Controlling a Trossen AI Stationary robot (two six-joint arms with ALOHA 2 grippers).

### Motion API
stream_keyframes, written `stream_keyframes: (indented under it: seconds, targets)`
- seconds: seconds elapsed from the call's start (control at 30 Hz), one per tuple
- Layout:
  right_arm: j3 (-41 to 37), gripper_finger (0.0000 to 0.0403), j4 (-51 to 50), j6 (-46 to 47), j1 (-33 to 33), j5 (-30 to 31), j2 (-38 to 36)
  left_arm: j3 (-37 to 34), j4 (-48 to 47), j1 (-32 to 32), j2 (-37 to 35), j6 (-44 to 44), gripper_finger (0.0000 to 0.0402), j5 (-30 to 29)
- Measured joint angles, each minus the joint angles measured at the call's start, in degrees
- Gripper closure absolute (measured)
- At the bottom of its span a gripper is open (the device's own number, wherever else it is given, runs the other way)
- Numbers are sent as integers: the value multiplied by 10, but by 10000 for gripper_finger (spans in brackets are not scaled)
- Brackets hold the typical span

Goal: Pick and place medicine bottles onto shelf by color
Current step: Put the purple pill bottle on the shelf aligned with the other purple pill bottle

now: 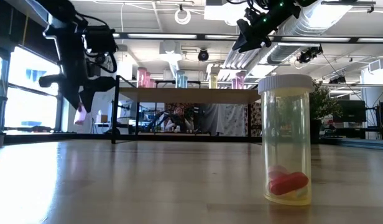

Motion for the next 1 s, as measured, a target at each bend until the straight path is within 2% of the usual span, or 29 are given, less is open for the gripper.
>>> stream_keyframes:
  seconds: [0.23, 0.53, 0.77, 1.0]
  targets:
    - [0, 213, -5, -1, 0, -2, 0, 66, -103, 0, 0, 1, 293, -37]
    - [0, 213, -3, -2, 11, -18, 0, 161, -161, 0, 0, 30, 293, -53]
    - [0, 213, -3, -31, 50, -33, -18, 290, -209, 0, 0, 93, 292, -32]
    - [0, 213, -3, 11, 117, -35, -41, 422, -208, -3, 0, 195, 292, 40]
